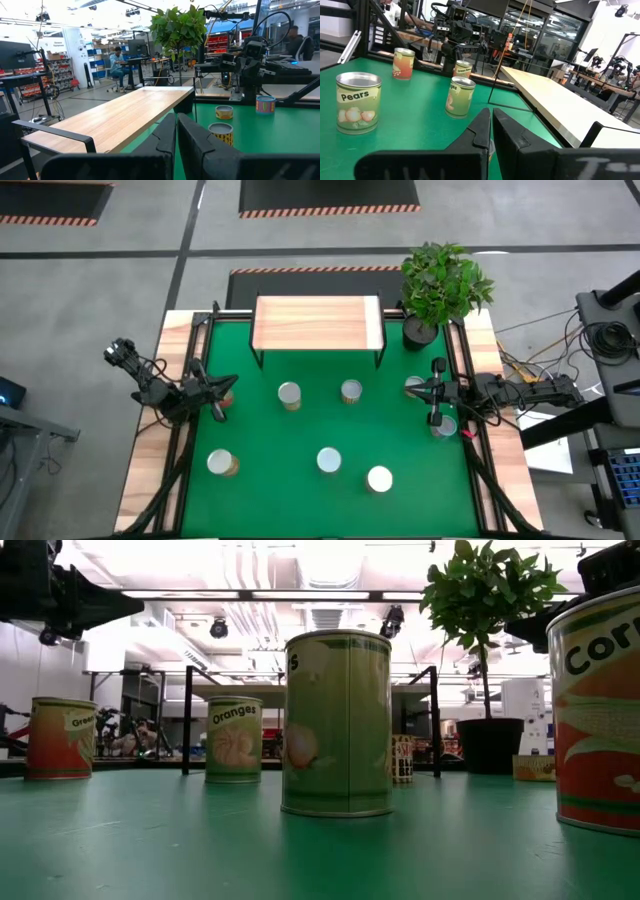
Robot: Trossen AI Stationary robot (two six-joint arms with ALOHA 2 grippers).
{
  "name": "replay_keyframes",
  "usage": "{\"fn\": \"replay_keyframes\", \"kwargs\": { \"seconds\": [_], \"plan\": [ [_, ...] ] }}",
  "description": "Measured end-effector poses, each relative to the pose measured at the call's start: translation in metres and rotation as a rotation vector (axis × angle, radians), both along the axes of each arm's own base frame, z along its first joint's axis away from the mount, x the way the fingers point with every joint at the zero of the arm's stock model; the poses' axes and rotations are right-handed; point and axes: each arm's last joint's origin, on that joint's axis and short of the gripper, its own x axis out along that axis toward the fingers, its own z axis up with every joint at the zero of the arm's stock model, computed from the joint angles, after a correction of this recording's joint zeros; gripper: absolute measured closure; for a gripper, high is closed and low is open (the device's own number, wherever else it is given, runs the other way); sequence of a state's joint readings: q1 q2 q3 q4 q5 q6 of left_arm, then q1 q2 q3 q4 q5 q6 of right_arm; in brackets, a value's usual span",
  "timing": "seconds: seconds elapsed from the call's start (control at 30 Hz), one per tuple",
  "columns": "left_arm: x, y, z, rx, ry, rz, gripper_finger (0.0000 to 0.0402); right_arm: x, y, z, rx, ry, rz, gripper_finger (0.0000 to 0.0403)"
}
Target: Pick and place cans onto a shelf
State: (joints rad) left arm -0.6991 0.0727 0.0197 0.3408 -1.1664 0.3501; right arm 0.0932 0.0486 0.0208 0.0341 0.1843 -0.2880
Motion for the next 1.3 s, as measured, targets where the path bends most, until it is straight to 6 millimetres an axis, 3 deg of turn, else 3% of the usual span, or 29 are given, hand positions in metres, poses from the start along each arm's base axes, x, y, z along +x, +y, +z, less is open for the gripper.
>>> {"fn": "replay_keyframes", "kwargs": {
  "seconds": [0.23, 0.37, 0.53, 0.67, 0.8, 0.93, 1.1, 1.3],
  "plan": [
    [0.0, 0.0, 0.0, -0.002, -0.002, -0.001, 0.0402, 0.0, 0.0, 0.0, 0.0, 0.0, 0.0, 0.0394],
    [0.001, -0.003, 0.003, -0.273, -0.169, -0.154, 0.0402, 0.0, 0.0, 0.0, 0.011, -0.002, 0.0, 0.0394],
    [0.0, -0.003, 0.009, -0.419, -0.282, -0.242, 0.0402, 0.0, 0.0, 0.007, 0.346, -0.103, 0.01, 0.0394],
    [-0.002, -0.001, 0.016, -0.506, -0.37, -0.259, 0.0402, -0.002, 0.0, 0.017, 0.489, -0.216, 0.041, 0.0394],
    [-0.003, -0.001, 0.016, -0.511, -0.378, -0.26, 0.0402, -0.003, 0.0, 0.022, 0.509, -0.268, 0.054, 0.0394],
    [-0.005, 0.001, 0.022, -0.509, -0.427, -0.255, 0.0402, -0.003, -0.003, 0.022, 0.377, -0.278, -0.052, 0.0394],
    [-0.008, 0.0, 0.032, -0.429, -0.509, -0.4, 0.0402, -0.004, -0.006, 0.022, 0.466, -0.306, -0.146, 0.0394],
    [-0.005, -0.001, 0.036, -0.379, -0.532, -0.383, 0.0402, -0.001, -0.006, 0.026, 0.463, -0.339, -0.139, 0.0394]
  ]
}}
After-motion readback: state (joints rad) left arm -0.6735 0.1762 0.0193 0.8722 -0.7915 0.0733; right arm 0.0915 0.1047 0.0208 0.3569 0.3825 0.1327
